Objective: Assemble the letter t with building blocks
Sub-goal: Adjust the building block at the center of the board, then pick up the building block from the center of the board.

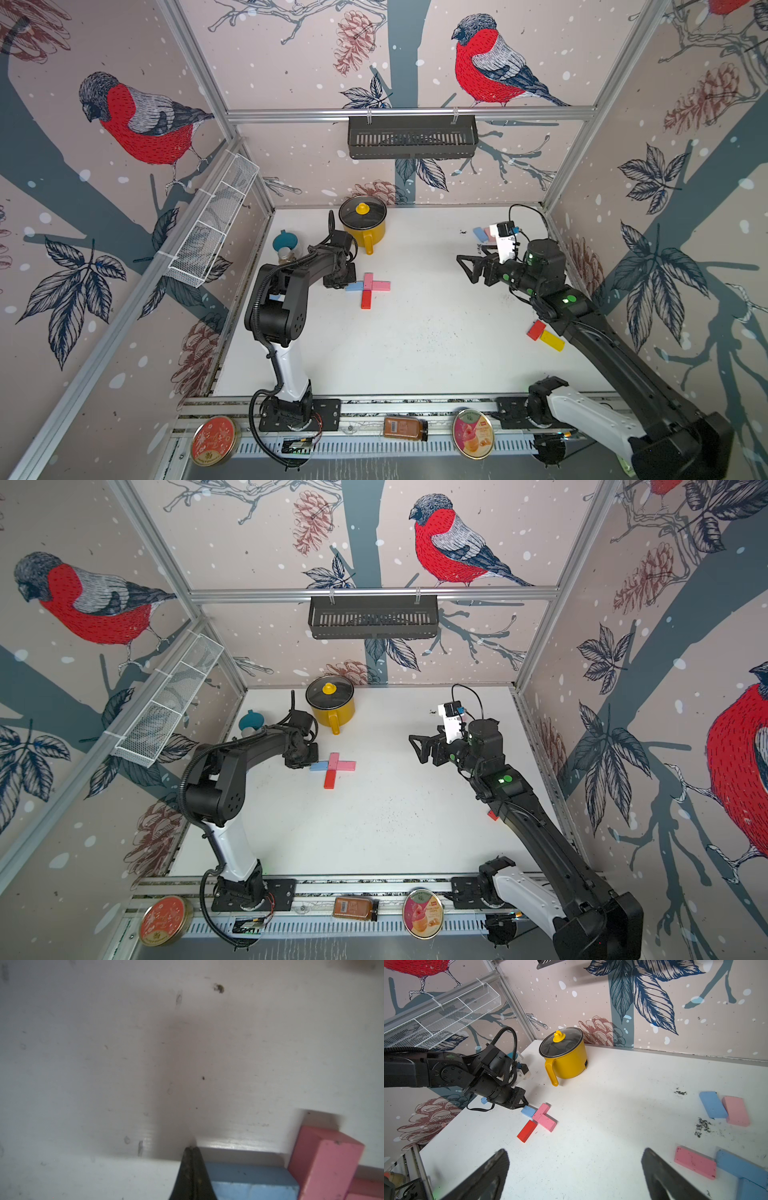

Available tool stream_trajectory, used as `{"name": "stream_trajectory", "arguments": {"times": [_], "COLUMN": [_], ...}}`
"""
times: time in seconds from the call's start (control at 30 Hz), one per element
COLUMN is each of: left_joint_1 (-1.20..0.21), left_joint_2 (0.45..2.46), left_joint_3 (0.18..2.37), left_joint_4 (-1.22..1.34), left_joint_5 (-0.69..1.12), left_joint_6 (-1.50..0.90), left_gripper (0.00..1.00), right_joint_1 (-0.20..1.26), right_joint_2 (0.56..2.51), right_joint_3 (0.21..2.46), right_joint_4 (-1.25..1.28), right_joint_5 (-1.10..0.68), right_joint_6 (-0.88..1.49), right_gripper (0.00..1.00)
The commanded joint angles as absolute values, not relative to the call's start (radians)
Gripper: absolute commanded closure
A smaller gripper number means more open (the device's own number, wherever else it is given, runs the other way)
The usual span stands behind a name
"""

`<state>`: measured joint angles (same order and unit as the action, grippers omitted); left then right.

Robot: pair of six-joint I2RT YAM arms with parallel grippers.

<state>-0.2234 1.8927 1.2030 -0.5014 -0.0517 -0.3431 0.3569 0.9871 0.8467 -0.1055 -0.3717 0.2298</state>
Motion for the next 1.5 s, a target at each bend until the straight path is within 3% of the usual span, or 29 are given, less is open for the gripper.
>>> {"name": "stream_trajectory", "arguments": {"times": [0.0, 0.4, 0.7, 1.07, 1.47], "left_joint_1": [-0.226, -0.227, -0.214, -0.203, -0.204], "left_joint_2": [1.901, 1.898, 1.872, 1.646, 1.089], "left_joint_3": [1.204, 1.202, 1.206, 1.246, 1.070], "left_joint_4": [-0.514, -0.511, -0.557, -0.582, -0.197], "left_joint_5": [-0.030, -0.036, -0.145, -0.183, 0.010], "left_joint_6": [-0.346, -0.348, -0.384, -0.381, -0.191], "left_gripper": [0.95, 0.94, 0.89, 0.54, 0.11], "right_joint_1": [0.359, 0.359, 0.359, 0.358, 0.302], "right_joint_2": [0.988, 0.989, 0.985, 1.017, 1.046], "right_joint_3": [0.847, 0.846, 0.846, 0.863, 0.842], "right_joint_4": [-0.092, -0.092, -0.096, -0.128, -0.201], "right_joint_5": [-0.366, -0.365, -0.361, -0.320, -0.155], "right_joint_6": [0.218, 0.216, 0.216, 0.240, 0.271], "right_gripper": [0.00, 0.00, 0.00, 0.00, 0.00]}}
